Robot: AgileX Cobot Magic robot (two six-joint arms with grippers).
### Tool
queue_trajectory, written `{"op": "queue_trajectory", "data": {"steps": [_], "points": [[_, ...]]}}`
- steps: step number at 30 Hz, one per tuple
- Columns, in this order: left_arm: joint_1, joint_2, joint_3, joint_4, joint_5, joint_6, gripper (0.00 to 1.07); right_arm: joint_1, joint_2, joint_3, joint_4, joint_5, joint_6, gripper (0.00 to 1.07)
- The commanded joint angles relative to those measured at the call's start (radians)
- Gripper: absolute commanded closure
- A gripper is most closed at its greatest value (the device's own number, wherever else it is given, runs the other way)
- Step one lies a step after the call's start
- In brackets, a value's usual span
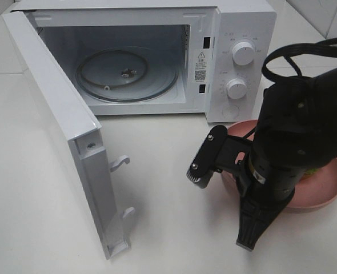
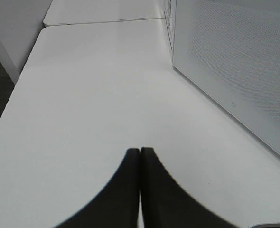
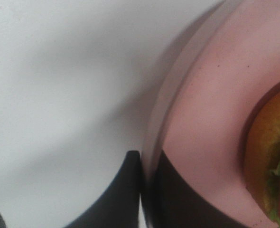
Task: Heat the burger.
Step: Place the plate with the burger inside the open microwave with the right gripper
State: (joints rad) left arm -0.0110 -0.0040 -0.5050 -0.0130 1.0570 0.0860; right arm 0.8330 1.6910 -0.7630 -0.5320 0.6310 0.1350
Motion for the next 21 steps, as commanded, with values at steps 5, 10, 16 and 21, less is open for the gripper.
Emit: {"op": "queue_trajectory", "data": {"steps": [5,10,16,21], "points": [[-0.003,-0.020,0.002,-0.003,-0.015,-0.002,1.06,0.066,-0.028,0.042,-0.082,-0.038,-0.067,1.07],[-0.003,-0.020,0.002,-0.003,-0.015,-0.002,1.06,0.077,-0.047,0.044,-0.079,-0.097,-0.161,1.07],[-0.003,-0.020,0.002,-0.003,-0.015,-0.002,1.06,0.077,-0.104,0.044,-0.055,-0.174,-0.410,1.07],[-0.003,-0.020,0.002,-0.003,-0.015,-0.002,1.06,0.077,-0.108,0.044,-0.013,-0.186,-0.609,1.07]]}}
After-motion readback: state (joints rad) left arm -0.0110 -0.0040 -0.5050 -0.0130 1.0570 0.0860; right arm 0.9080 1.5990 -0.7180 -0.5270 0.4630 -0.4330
